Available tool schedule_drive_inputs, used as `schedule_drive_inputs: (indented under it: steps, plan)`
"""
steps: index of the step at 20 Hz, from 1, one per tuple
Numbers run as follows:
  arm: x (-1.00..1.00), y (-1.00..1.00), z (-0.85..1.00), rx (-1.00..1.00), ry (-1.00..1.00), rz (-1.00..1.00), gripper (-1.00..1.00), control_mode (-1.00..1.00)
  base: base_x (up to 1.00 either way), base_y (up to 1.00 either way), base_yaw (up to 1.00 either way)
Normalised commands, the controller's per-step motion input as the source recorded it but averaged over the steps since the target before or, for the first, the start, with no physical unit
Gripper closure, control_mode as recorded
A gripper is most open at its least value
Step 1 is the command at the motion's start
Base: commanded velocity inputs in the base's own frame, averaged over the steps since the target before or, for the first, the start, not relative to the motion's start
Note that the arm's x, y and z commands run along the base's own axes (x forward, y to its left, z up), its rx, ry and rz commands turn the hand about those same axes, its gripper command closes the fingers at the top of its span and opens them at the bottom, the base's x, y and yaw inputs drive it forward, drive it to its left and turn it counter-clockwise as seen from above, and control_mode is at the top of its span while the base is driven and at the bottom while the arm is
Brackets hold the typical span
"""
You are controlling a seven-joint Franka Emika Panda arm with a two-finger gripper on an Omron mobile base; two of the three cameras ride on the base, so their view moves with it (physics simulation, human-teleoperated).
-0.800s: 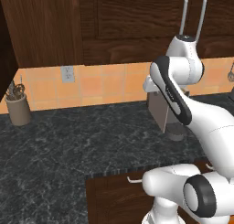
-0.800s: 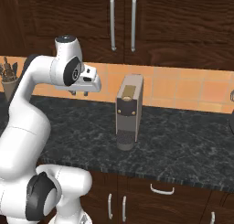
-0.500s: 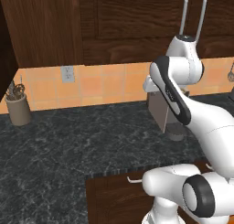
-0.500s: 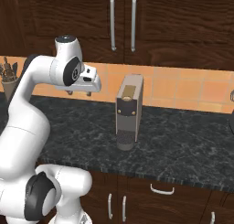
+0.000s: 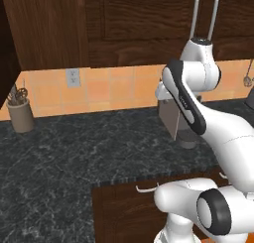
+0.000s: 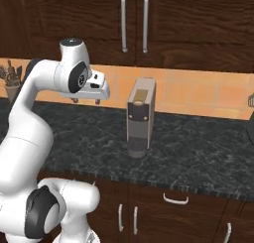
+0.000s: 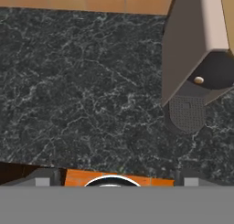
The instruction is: Take a straw from the drawer in front and place it inside the glass cup on the dining counter.
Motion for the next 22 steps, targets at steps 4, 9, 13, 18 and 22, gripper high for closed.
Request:
schedule_drive_inputs:
  steps: [4, 9, 13, 18, 22]
  plan:
    - [0.0, 0.0, 0.0, 0.0, 0.0, 0.0, -1.0, 1.0, -0.42, -0.02, 0.0]
    - [0.0, 0.0, 0.0, 0.0, 0.0, 0.0, -1.0, 1.0, -0.52, 0.0, 0.0]
    - [0.0, 0.0, 0.0, 0.0, 0.0, 0.0, -1.0, 1.0, -0.48, 0.0, 0.0]
    - [0.0, 0.0, 0.0, 0.0, 0.0, 0.0, -1.0, 1.0, -0.07, -0.06, 0.14]
    - [0.0, 0.0, 0.0, 0.0, 0.0, 0.0, -1.0, 1.0, -0.03, -0.17, 0.48]
